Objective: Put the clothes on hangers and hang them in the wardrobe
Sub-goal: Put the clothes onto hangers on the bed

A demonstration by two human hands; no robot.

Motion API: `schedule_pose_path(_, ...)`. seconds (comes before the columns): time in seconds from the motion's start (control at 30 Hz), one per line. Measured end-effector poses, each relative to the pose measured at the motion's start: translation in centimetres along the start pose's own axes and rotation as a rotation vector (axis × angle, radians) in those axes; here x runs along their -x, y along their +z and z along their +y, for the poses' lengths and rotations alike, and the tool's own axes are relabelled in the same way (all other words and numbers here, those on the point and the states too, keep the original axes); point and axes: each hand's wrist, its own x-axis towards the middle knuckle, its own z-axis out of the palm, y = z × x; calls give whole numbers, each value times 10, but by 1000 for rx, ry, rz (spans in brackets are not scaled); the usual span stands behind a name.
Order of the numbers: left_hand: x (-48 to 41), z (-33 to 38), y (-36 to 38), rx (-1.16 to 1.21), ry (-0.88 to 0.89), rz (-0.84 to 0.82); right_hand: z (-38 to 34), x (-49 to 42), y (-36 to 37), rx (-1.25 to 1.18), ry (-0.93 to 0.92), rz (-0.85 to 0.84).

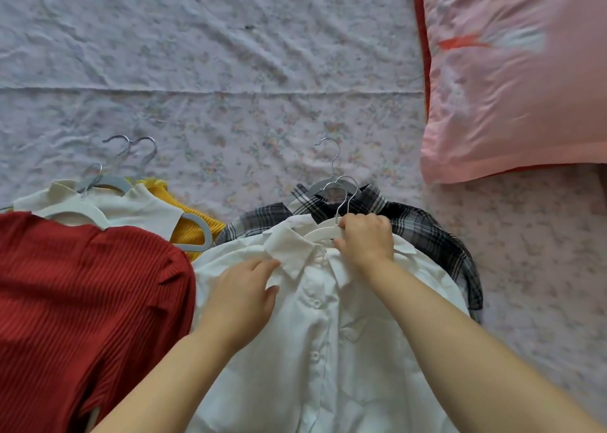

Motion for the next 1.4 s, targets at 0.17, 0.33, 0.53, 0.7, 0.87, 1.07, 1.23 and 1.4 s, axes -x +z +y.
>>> schedule_pose_path(0.17, -9, 7, 1, 2, 37, 37, 17, -8, -6, -63, 67, 40)
schedule_pose_path(0.33, -13, 5, 5, 6, 46, 38, 11, -13, 5, -91, 196, -84)
schedule_pose_path(0.53, -16, -1, 0, 41, 45, 66, 14, -19, -19, -233, 100, 5)
schedule_pose_path(0.7, -34, -2, -13, 79, 49, 169, 5, -47, -33, -230, 49, -6)
schedule_pose_path(0.87, -55, -12, -9, 89, 25, 199, 0, -73, -12, -96, -5, 32)
schedule_pose_path(1.07, -59, -22, 6, 125, -19, 215, 10, -80, 0, -7, -69, 73)
schedule_pose_path(1.23, -49, -22, 4, 141, -10, 206, 10, -81, -13, -60, -87, -23)
schedule_pose_path(1.4, -43, -21, -11, 147, 4, 254, 16, -61, -30, -168, -105, 24)
